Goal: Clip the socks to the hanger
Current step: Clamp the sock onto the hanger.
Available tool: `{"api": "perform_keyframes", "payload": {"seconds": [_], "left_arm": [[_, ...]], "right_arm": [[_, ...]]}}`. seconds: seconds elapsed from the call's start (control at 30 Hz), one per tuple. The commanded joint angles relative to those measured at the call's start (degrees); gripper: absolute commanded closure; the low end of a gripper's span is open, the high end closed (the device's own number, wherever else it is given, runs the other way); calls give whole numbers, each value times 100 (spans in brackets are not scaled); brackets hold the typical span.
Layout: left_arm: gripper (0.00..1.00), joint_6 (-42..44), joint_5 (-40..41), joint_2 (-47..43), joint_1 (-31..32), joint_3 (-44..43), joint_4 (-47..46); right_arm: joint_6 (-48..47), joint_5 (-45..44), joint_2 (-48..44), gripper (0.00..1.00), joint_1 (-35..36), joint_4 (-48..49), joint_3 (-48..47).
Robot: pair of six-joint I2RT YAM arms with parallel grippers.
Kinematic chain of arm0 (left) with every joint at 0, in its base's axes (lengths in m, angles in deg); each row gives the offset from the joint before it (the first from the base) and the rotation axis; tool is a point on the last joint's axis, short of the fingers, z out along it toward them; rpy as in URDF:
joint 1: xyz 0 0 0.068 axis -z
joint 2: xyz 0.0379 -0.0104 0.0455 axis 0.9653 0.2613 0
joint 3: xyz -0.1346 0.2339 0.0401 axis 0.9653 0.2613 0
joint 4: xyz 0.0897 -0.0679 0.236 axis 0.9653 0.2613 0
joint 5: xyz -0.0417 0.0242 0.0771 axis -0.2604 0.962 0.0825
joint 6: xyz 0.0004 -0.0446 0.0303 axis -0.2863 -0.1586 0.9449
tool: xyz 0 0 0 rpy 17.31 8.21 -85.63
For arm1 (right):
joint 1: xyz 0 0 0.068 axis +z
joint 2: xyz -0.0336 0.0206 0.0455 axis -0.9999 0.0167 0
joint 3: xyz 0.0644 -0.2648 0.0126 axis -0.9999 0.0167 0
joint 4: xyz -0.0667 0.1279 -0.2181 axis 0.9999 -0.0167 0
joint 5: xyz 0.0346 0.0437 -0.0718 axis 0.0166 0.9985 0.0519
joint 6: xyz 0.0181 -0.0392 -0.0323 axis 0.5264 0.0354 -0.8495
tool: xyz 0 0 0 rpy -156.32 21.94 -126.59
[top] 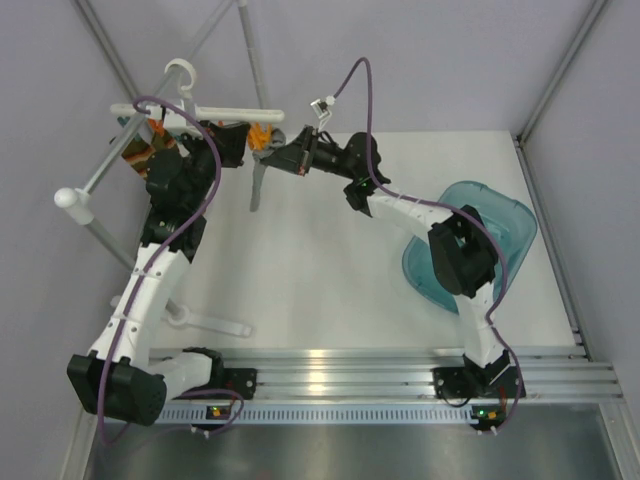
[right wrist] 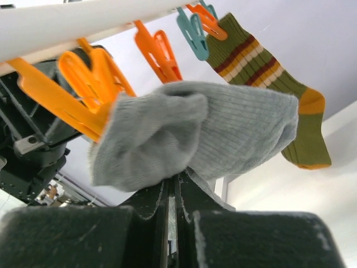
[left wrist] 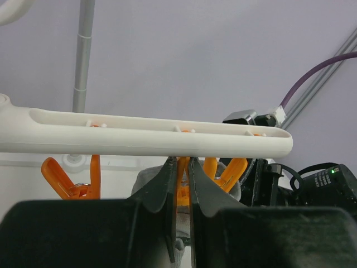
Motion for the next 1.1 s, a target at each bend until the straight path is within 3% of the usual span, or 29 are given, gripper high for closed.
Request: {"api": "perform_keyframes", "payload": {"seconds": [0.0, 1.07], "left_arm": [[100, -145, -329, 27, 22, -188, 215], [100, 74, -408, 194, 22, -329, 487]], "right_arm": [[161, -111, -145, 100, 30, 57, 158], [785, -129, -93, 100, 30, 664, -335]]}}
